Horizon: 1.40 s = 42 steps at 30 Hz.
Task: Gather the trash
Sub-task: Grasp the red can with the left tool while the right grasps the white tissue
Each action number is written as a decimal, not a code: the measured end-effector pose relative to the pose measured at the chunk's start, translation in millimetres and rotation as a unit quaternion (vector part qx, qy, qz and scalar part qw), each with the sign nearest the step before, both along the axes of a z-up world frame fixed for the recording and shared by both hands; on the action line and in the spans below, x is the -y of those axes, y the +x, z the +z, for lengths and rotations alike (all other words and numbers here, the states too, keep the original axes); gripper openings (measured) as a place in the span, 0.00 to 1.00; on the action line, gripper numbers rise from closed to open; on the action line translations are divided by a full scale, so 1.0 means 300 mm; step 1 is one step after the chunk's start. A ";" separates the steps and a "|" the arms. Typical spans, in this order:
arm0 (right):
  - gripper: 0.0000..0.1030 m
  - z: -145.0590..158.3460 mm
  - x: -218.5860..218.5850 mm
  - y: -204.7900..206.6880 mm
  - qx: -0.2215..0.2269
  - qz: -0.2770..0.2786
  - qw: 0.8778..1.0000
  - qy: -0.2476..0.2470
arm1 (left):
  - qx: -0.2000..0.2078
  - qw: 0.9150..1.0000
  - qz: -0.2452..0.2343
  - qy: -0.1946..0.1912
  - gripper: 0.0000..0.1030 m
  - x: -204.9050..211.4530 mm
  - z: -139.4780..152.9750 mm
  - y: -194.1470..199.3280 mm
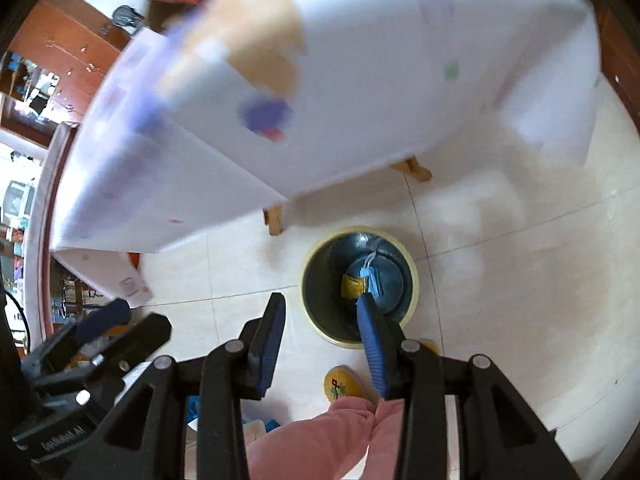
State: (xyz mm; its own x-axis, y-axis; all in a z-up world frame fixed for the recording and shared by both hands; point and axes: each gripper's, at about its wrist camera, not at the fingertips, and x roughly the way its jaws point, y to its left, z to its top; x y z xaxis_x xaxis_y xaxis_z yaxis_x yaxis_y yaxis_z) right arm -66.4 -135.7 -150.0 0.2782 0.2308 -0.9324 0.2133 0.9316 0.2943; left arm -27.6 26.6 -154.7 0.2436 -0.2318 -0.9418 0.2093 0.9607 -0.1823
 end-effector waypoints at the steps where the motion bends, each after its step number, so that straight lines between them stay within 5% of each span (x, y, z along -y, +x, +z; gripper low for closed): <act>1: 0.37 0.040 -0.007 0.005 0.007 0.001 1.000 -0.006 | 0.010 1.000 -0.002 -0.005 0.78 -0.009 0.057 0.000; 9: 0.37 0.386 -0.057 0.031 0.098 -0.005 0.994 -0.045 | 0.101 0.994 -0.022 -0.020 0.78 -0.072 0.413 0.047; 15: 0.37 0.547 -0.087 0.045 0.148 -0.003 0.987 -0.063 | 0.158 0.987 -0.024 -0.032 0.78 -0.107 0.579 0.081; 20: 0.47 0.625 -0.109 0.072 0.173 0.005 0.982 -0.076 | 0.184 0.982 -0.031 -0.034 0.78 -0.114 0.659 0.104; 32: 0.48 0.637 -0.106 0.302 0.198 0.063 0.972 -0.112 | 0.188 0.981 -0.022 -0.032 0.78 -0.046 0.665 0.291; 42: 0.47 0.470 -0.061 0.659 0.161 0.148 0.968 -0.128 | 0.104 0.993 0.041 -0.031 0.78 0.035 0.514 0.626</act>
State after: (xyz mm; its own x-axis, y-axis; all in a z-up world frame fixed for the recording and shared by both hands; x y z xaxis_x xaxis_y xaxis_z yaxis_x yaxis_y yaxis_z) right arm 131.2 -117.3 -9.0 0.5200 0.1180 -0.8460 -0.1376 0.9890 0.0534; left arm 160.1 16.0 -0.6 0.4521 -0.2593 -0.8534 0.1693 0.9644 -0.2033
